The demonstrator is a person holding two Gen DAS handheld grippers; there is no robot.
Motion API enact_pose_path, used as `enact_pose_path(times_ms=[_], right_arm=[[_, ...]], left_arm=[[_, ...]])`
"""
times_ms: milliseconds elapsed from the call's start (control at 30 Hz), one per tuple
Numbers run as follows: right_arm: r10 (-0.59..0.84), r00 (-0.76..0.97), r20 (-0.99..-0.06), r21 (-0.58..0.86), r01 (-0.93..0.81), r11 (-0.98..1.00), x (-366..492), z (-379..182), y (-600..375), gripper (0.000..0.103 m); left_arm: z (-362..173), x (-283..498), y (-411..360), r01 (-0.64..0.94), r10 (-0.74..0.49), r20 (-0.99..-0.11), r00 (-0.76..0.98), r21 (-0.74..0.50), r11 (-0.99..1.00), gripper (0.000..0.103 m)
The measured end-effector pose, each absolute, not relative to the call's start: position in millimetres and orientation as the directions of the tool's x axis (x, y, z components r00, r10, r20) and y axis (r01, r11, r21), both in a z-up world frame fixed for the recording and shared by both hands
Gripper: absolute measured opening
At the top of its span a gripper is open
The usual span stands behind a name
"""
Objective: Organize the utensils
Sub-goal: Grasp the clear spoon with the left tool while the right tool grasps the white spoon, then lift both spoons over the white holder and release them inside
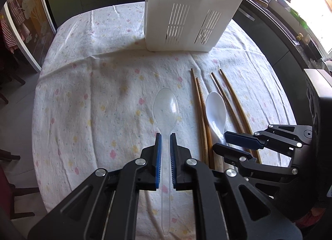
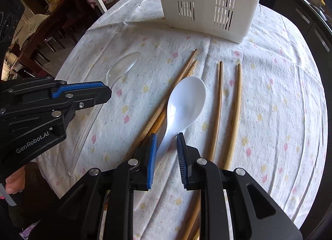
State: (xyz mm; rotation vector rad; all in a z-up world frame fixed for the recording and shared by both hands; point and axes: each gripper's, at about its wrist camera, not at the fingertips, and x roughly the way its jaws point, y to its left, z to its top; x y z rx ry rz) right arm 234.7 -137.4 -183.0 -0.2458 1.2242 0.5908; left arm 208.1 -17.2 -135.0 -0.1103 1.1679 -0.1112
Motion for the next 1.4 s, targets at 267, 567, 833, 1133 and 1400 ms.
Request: enact_pose_path(times_ms=[267, 567, 833, 1133, 1400], right_arm=[[0.313, 0.231, -0.921, 0.151, -0.530, 0.835, 238.2, -178.3, -146.6, 0.010], [0.550, 0.276, -0.788, 0.368, -0.504, 0.781, 225.7, -134.3, -194.6, 0.010], [0.670, 0.389, -0.632, 0.459, -0.509, 0.729, 209.4, -90.2, -232.8, 0.010], [0.694, 0.428, -0.579, 0.481, -0.508, 0.715, 209.0, -79.0, -253.2, 0.010], [0.694, 0.491, -0.527, 0.480, -0.501, 0.720, 212.5, -65.1, -274.1, 0.010]], left_arm=[[-130.1, 202.7, -10.7, 0.027, -0.159, -0.901, 0.404, -0.162, 0.986, 0.008], [-72.2, 194.3, -4.3, 0.074, -0.252, -0.794, 0.554, -0.254, 0.964, 0.008], [30.3, 219.3, -2.8, 0.145, -0.285, -0.497, 0.820, -0.301, 0.942, 0.008], [60.2, 292.1, -6.1, 0.085, -0.154, -0.167, 0.974, -0.360, 0.929, 0.008], [18.4, 336.6, -22.8, 0.007, -0.067, -0.207, 0.976, -0.278, 0.960, 0.008]])
